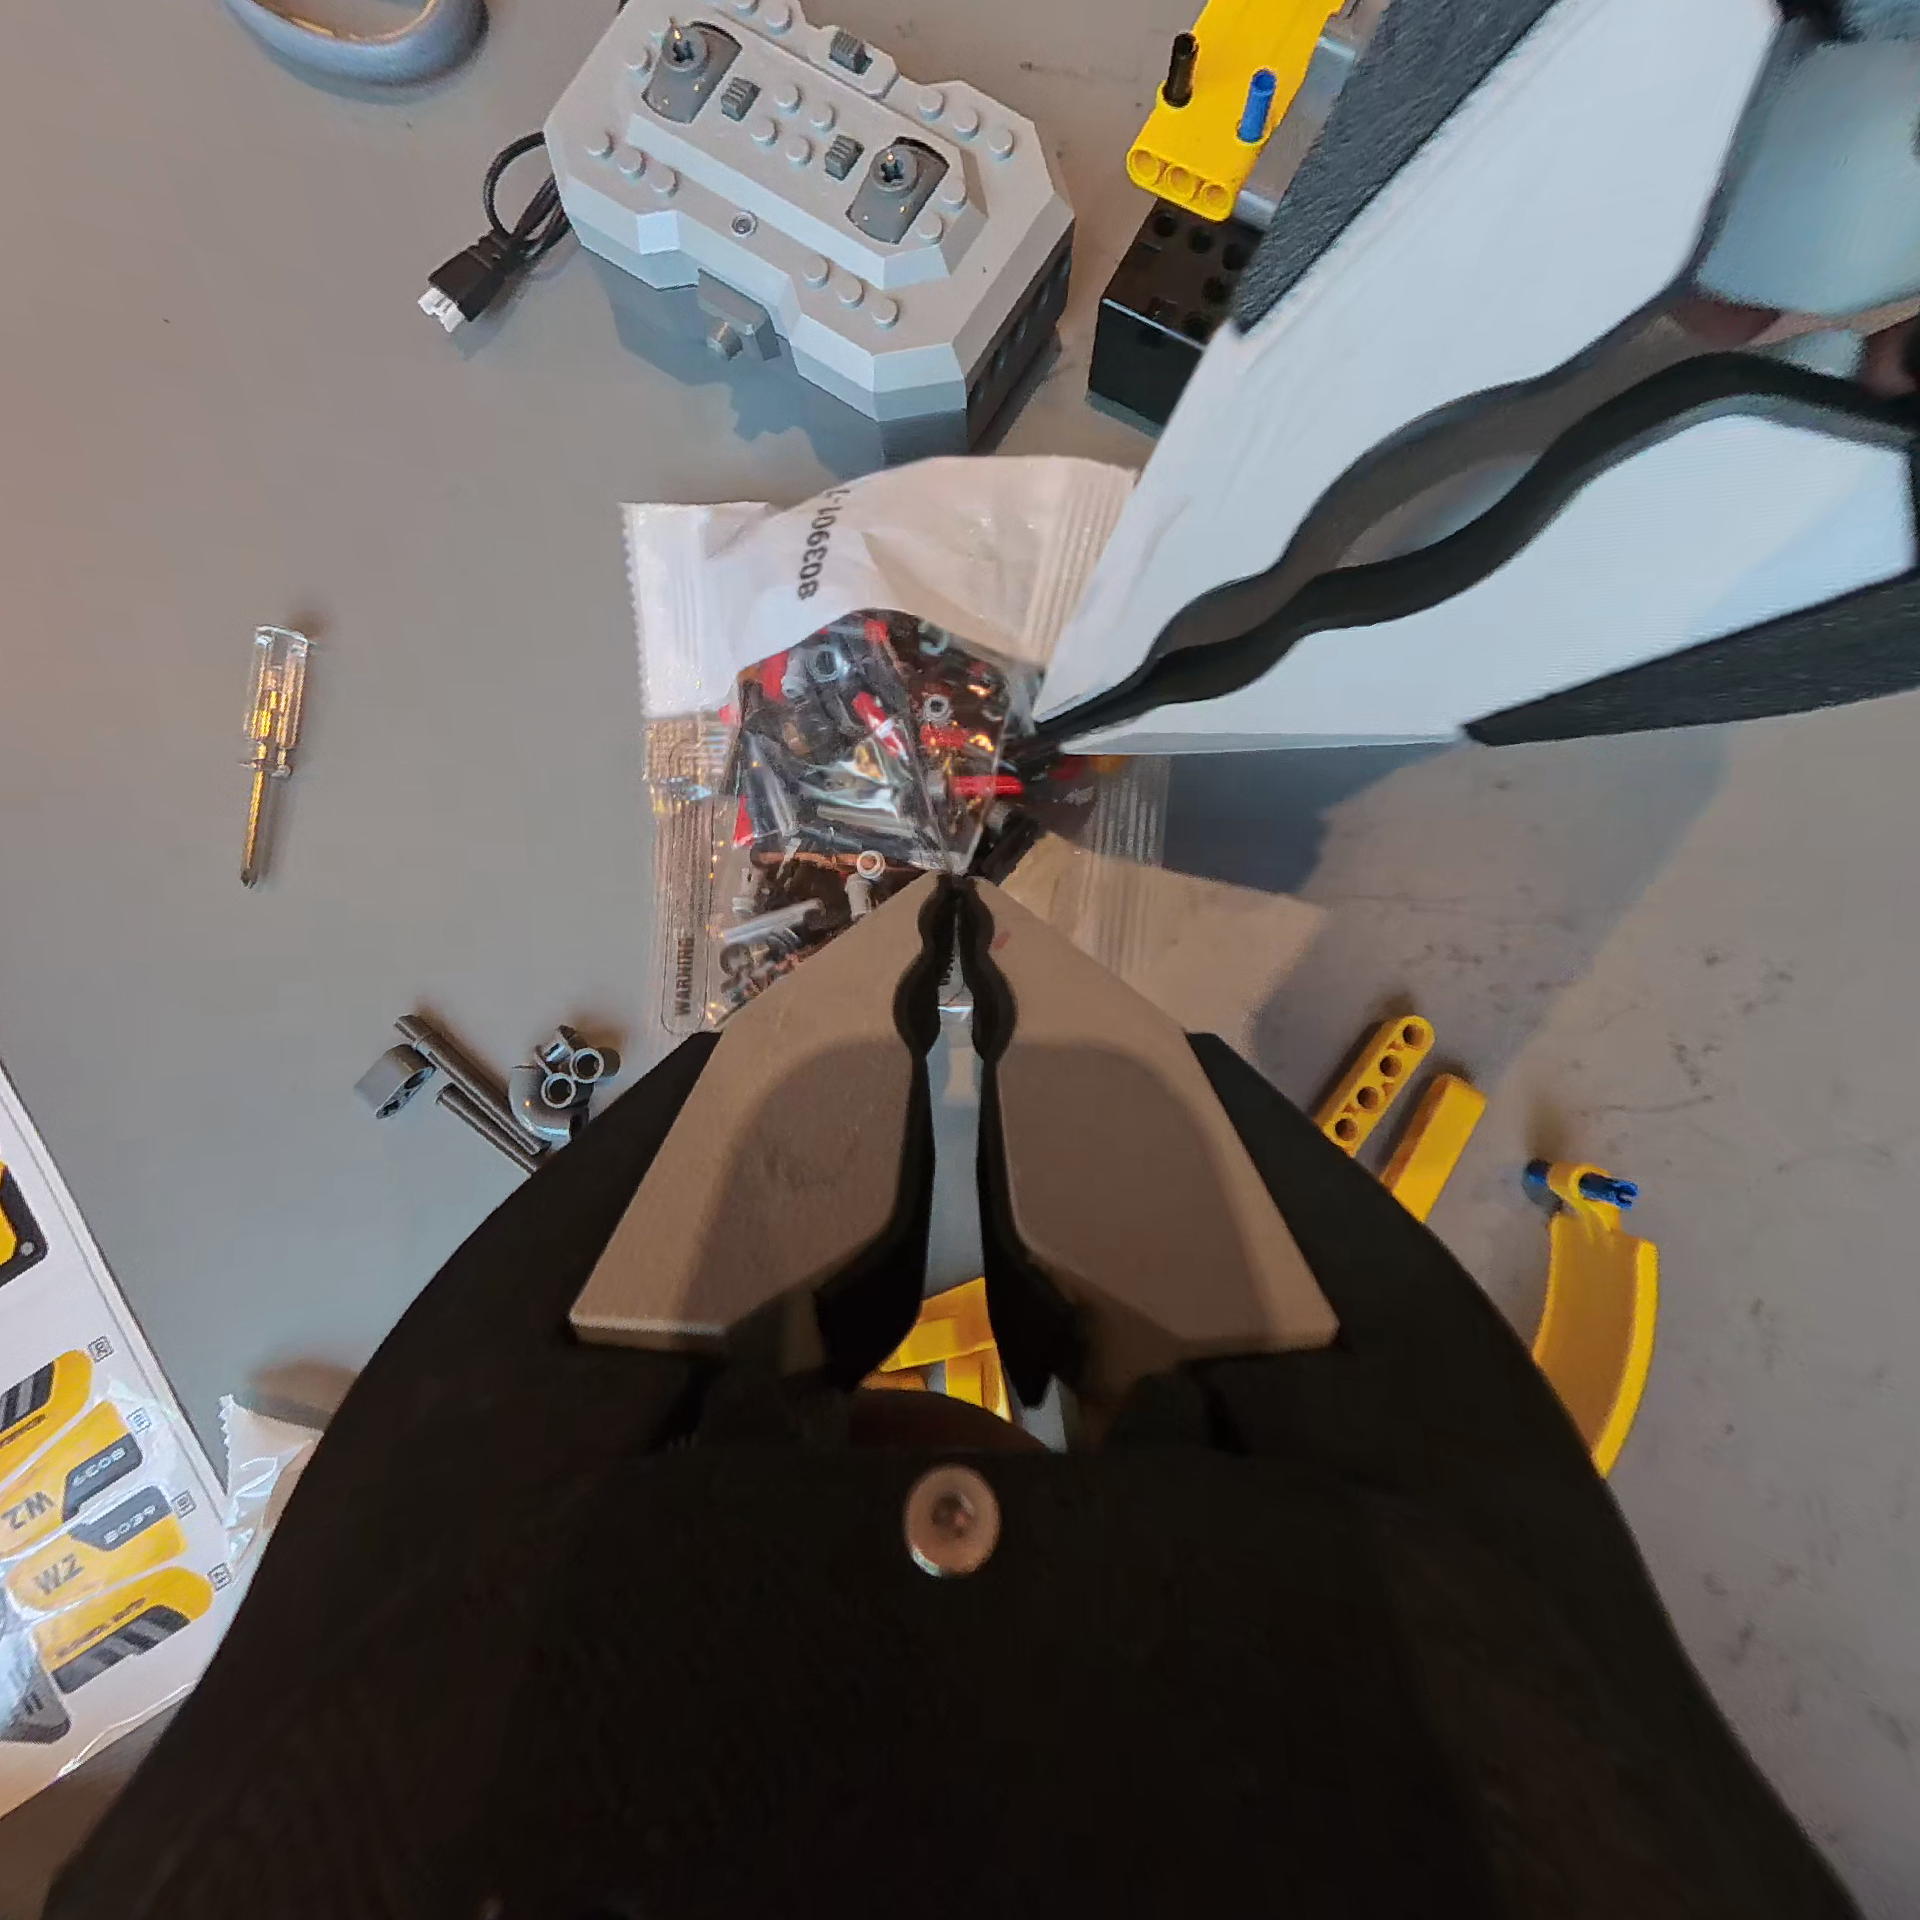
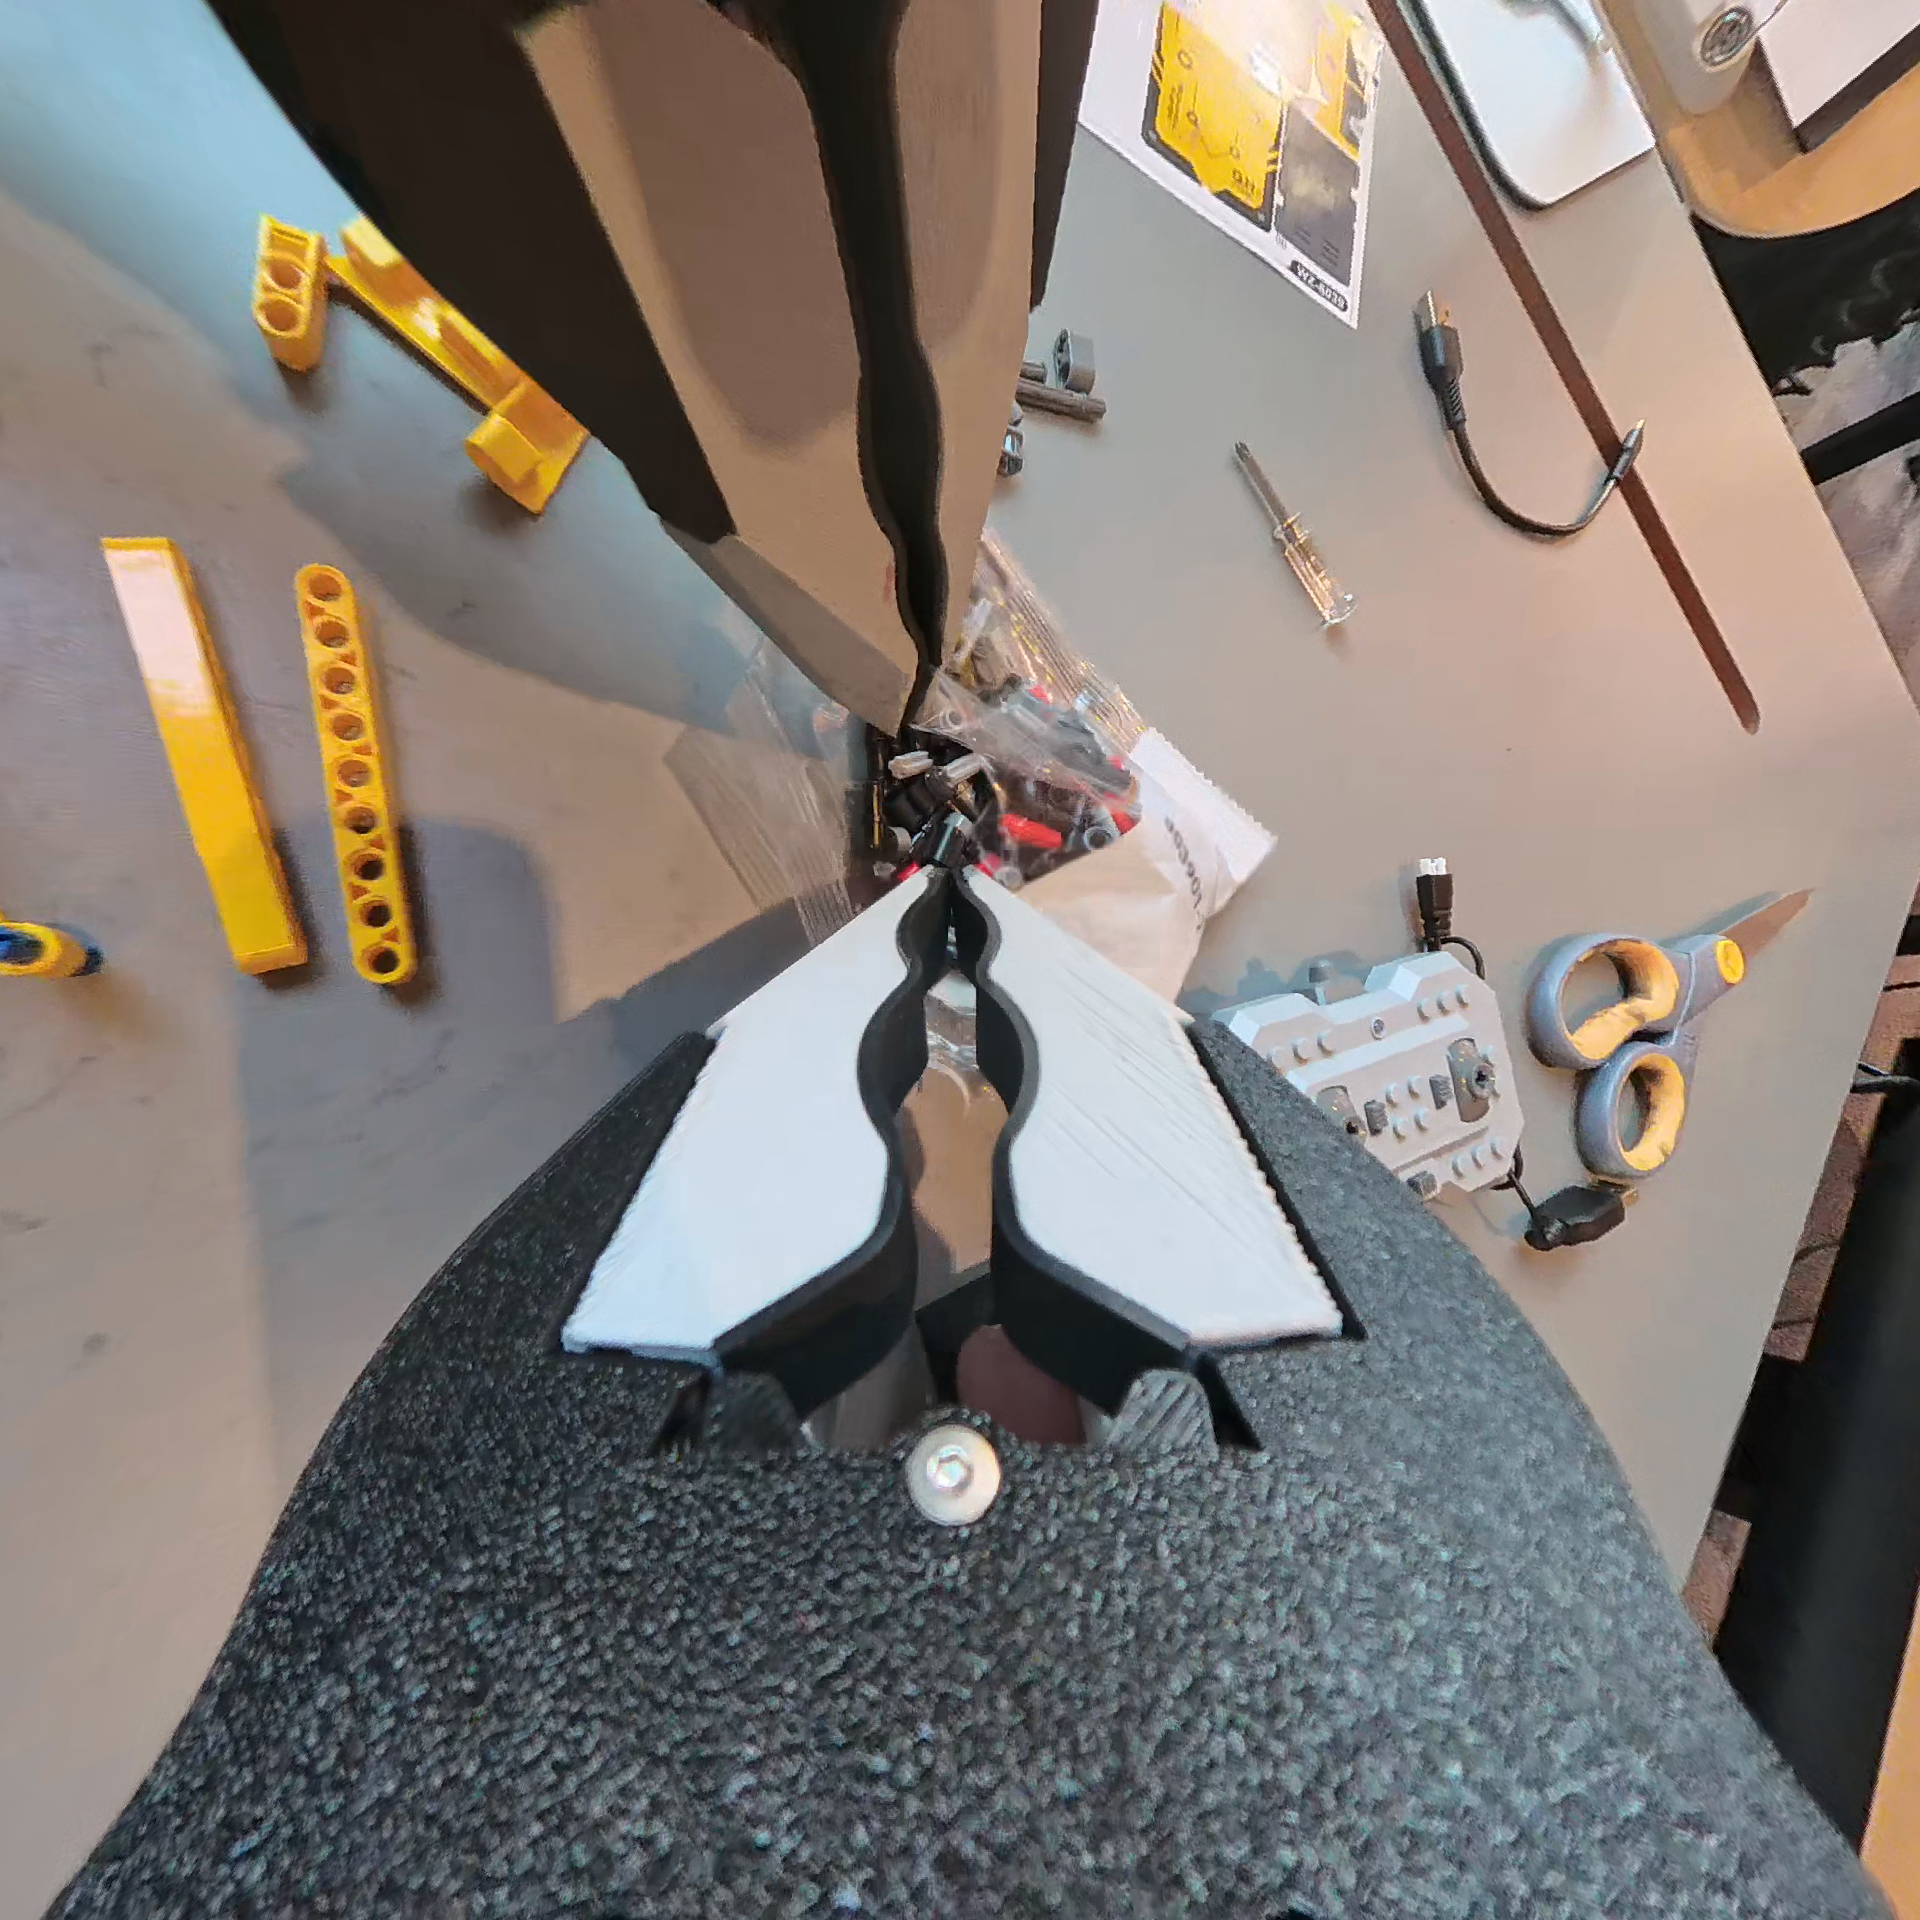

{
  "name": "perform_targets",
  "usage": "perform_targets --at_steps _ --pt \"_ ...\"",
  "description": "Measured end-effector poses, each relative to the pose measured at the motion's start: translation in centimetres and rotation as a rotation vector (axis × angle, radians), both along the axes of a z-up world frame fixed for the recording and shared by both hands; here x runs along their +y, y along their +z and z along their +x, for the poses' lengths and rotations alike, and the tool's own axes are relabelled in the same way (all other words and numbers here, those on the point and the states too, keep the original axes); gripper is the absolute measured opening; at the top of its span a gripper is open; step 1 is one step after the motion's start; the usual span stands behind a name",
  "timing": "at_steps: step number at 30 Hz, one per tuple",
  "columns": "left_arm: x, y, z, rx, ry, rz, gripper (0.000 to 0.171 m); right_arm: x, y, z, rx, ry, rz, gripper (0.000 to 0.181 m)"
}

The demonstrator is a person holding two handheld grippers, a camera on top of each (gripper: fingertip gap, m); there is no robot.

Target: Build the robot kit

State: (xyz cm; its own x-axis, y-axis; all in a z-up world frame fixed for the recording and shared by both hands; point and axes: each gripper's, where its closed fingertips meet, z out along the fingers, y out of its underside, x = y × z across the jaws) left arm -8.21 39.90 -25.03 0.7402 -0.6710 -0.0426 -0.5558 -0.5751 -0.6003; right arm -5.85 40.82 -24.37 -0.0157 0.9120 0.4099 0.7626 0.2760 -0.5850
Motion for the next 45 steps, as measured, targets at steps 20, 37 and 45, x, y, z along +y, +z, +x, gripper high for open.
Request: perform_targets --at_steps 20,37,45 --pt "-0.1 -0.4 0.1 0.008 -0.004 -0.011 0.0 -14.4 -1.1 -6.2 -0.005 0.36 -0.283 0.0" --pt "-0.1 -0.2 0.0 0.013 0.001 -0.006 0.0 -13.9 -0.6 -5.4 -0.019 0.343 -0.358 0.01" --pt "0.1 0.2 0.2 0.01 0.003 0.013 0.0 -1.9 4.8 1.1 0.155 -0.114 -0.206 0.001"
